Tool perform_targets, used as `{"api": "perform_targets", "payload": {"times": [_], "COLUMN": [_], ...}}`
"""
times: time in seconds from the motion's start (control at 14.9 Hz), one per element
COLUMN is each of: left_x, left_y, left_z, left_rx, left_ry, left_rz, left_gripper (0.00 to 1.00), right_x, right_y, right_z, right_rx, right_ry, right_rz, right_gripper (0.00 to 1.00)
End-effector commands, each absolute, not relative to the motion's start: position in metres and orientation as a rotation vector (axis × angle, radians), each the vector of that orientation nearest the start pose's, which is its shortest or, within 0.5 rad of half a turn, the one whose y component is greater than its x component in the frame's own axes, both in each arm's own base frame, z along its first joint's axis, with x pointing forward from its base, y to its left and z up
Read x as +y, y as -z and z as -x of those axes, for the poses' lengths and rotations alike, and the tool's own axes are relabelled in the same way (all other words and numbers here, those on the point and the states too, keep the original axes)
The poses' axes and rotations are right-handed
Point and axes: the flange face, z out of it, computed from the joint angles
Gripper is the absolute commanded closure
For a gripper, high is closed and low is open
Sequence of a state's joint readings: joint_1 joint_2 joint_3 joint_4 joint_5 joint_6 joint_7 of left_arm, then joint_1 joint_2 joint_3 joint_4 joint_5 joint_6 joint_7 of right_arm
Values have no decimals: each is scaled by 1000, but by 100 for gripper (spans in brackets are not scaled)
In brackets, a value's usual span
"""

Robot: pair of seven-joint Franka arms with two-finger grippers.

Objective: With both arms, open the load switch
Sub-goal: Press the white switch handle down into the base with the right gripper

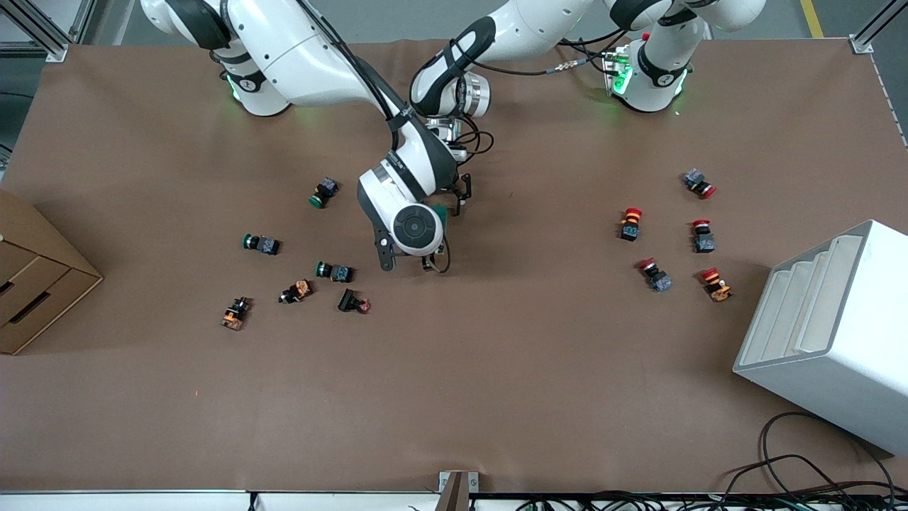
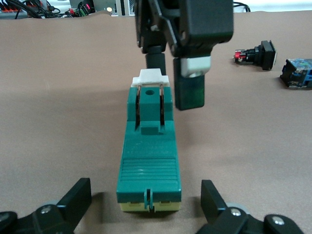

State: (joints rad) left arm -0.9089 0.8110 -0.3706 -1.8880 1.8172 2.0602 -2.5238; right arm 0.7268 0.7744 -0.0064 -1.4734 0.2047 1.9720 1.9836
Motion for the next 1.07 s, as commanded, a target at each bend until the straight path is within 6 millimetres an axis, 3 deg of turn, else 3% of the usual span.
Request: {"api": "perform_targets", "payload": {"times": [0.0,0.07,0.34,0.54,1.01], "left_x": [-552,-553,-552,-550,-550], "left_y": [-70,-71,-72,-72,-73], "left_z": [-226,-228,-236,-242,-243], "left_rx": [94,88,76,70,61], "left_ry": [1533,1535,1543,1550,1553], "left_rz": [2791,2791,2781,2769,2768], "left_gripper": [1,1,1,1,1], "right_x": [479,483,486,494,496], "right_y": [-205,-207,-238,-245,-239], "right_z": [-496,-488,-492,-483,-458], "right_rx": [2120,2117,2111,2076,2042], "right_ry": [-407,-439,-493,-515,-568], "right_rz": [2604,2641,2706,2741,2893], "right_gripper": [0,0,0,0,0]}}
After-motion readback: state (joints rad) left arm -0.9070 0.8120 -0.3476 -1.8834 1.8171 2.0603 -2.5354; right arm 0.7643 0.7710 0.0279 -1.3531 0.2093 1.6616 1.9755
